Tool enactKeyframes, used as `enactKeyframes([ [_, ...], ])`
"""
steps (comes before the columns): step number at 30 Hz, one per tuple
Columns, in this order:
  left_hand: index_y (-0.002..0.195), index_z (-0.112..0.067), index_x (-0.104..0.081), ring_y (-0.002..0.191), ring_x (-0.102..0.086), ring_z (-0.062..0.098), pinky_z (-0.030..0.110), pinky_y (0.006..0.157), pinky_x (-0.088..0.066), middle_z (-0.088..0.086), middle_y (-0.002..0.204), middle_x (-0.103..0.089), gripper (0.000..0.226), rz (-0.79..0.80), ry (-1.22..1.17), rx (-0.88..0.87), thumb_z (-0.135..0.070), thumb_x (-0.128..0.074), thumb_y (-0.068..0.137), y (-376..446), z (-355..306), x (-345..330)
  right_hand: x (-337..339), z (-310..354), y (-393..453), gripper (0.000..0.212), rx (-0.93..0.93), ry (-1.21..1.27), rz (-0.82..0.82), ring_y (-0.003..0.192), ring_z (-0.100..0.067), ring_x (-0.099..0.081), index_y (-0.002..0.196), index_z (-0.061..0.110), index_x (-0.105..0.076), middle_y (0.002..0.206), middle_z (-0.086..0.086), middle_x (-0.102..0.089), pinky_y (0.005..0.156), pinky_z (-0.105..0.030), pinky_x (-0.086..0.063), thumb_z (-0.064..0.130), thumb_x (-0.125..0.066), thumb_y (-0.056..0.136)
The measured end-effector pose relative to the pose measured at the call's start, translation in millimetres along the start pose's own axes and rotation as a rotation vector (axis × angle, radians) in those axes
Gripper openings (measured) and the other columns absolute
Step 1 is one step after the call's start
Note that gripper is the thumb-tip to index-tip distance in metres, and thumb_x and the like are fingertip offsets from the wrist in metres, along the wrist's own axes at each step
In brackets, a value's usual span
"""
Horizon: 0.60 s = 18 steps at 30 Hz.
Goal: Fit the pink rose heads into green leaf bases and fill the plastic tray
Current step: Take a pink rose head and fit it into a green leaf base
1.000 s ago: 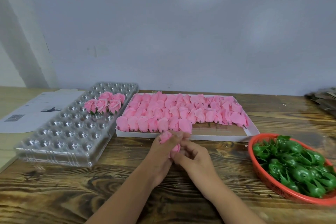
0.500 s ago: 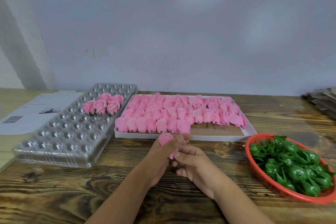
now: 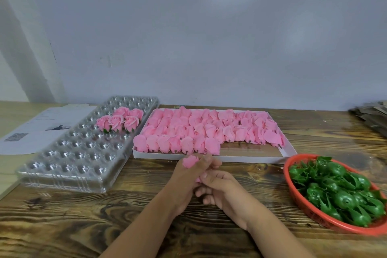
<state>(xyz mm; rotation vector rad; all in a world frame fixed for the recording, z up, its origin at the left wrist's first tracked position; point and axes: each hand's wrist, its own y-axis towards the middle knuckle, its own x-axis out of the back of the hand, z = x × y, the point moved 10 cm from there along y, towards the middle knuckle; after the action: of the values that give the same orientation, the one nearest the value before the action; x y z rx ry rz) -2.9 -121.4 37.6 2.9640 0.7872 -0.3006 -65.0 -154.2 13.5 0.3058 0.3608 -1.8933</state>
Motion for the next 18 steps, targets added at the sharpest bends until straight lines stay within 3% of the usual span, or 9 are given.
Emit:
enactKeyframes([
  [4, 0.094, -0.011, -0.077, 0.085, -0.071, 0.019, 0.028, 0.07, -0.057, 0.007, 0.095, -0.074, 0.049, -0.082, -0.059, 0.054, -0.058, -0.074, 0.084, 1, 4, 7, 6, -2, 3, 0.022, 0.037, -0.129, -0.082, 0.076, -0.012, -0.063, 0.097, 0.01, -0.073, 0.085, -0.007, -0.07, 0.061, -0.022, -0.051, 0.029, -0.075, 0.087],
  [6, 0.097, -0.006, -0.075, 0.076, -0.071, 0.02, 0.028, 0.064, -0.057, 0.01, 0.092, -0.075, 0.049, -0.15, -0.151, 0.122, -0.052, -0.071, 0.082, 2, 10, 12, 14, 3, 4, 0.026, 0.134, -0.409, -0.225, 0.078, -0.01, -0.066, 0.103, 0.021, -0.07, 0.087, -0.003, -0.073, 0.064, -0.022, -0.053, 0.029, -0.079, 0.08],
  [9, 0.093, -0.005, -0.078, 0.069, -0.071, 0.018, 0.027, 0.057, -0.057, 0.012, 0.083, -0.074, 0.046, -0.182, -0.216, 0.173, -0.048, -0.072, 0.076, 2, 16, 12, 13, 21, -5, 0.035, 0.339, -0.777, -0.387, 0.078, -0.005, -0.066, 0.103, 0.045, -0.059, 0.09, 0.017, -0.069, 0.069, -0.013, -0.05, 0.042, -0.074, 0.071],
  [12, 0.106, 0.002, -0.075, 0.081, -0.074, 0.019, 0.026, 0.067, -0.059, 0.013, 0.092, -0.075, 0.055, -0.176, -0.243, 0.149, -0.045, -0.072, 0.078, 3, 16, 9, 9, 31, -11, 0.033, 0.462, -0.896, -0.441, 0.084, 0.001, -0.066, 0.103, 0.06, -0.05, 0.094, 0.028, -0.066, 0.069, -0.012, -0.05, 0.051, -0.065, 0.075],
  [15, 0.101, -0.002, -0.077, 0.083, -0.074, 0.018, 0.024, 0.069, -0.058, 0.012, 0.092, -0.075, 0.051, -0.151, -0.226, 0.144, -0.047, -0.07, 0.078, 4, 16, 6, 10, 31, -14, 0.035, 0.472, -0.985, -0.495, 0.091, 0.009, -0.062, 0.11, 0.06, -0.047, 0.1, 0.038, -0.061, 0.071, -0.006, -0.047, 0.059, -0.056, 0.076],
  [18, 0.095, -0.007, -0.08, 0.084, -0.074, 0.02, 0.026, 0.069, -0.059, 0.013, 0.094, -0.076, 0.048, -0.13, -0.233, 0.157, -0.05, -0.072, 0.075, 4, 19, 4, 8, 32, -16, 0.029, 0.497, -0.906, -0.494, 0.085, 0.004, -0.065, 0.104, 0.061, -0.052, 0.09, 0.03, -0.066, 0.069, -0.01, -0.05, 0.053, -0.059, 0.077],
])
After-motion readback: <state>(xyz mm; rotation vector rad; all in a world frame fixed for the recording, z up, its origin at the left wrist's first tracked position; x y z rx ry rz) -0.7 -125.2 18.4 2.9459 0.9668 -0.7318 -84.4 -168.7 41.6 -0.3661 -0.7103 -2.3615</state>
